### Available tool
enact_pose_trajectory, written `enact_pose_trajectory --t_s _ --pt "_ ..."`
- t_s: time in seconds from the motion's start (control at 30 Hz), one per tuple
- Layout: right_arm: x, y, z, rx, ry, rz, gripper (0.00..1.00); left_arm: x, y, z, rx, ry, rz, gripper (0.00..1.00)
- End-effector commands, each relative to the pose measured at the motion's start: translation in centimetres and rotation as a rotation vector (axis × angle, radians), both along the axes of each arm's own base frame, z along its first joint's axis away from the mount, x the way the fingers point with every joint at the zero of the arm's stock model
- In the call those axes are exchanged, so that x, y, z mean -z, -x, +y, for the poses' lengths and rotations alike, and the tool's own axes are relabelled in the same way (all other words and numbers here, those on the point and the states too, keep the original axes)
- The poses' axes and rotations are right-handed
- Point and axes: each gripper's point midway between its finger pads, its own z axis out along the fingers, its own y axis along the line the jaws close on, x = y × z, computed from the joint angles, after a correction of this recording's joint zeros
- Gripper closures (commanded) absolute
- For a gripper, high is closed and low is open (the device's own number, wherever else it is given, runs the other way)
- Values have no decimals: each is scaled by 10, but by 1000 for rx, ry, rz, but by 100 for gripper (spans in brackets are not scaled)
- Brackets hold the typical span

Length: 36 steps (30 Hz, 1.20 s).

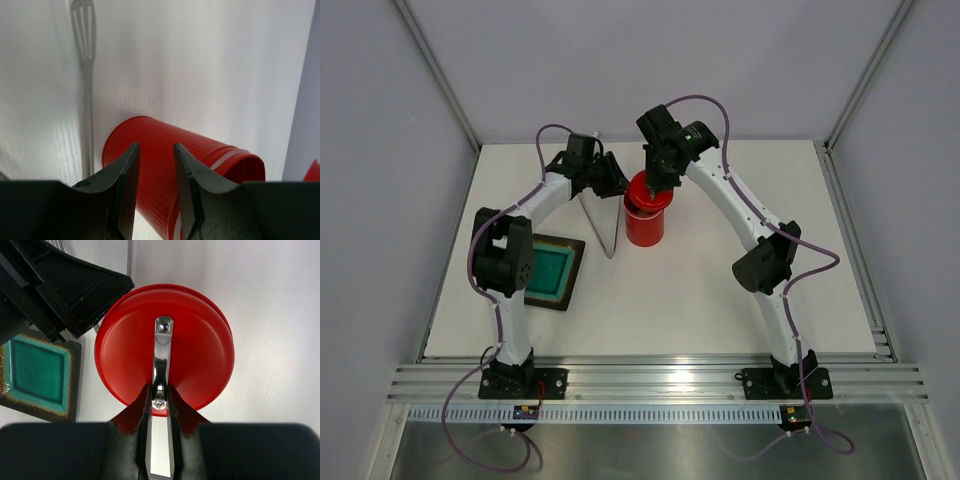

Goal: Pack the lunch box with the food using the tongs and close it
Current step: Move the packing box to the center of the board, then close the box lid on the packing box.

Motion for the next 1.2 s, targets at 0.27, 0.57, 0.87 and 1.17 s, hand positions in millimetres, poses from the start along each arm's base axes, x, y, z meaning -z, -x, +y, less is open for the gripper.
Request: enact_pose_trajectory --t_s 0.27,0.57,0.87,1.17 --pt "-32 17 -19 30 6 -67 100 -27 33 -70 245 232 -96 65" --pt "-39 48 -43 54 11 -44 100 -25 73 -83 311 256 -78 65" --pt "-27 75 -60 46 52 38 100 -23 85 -64 233 160 -91 66" --pt "-4 81 -59 37 69 83 100 -69 88 -30 146 34 -225 64"
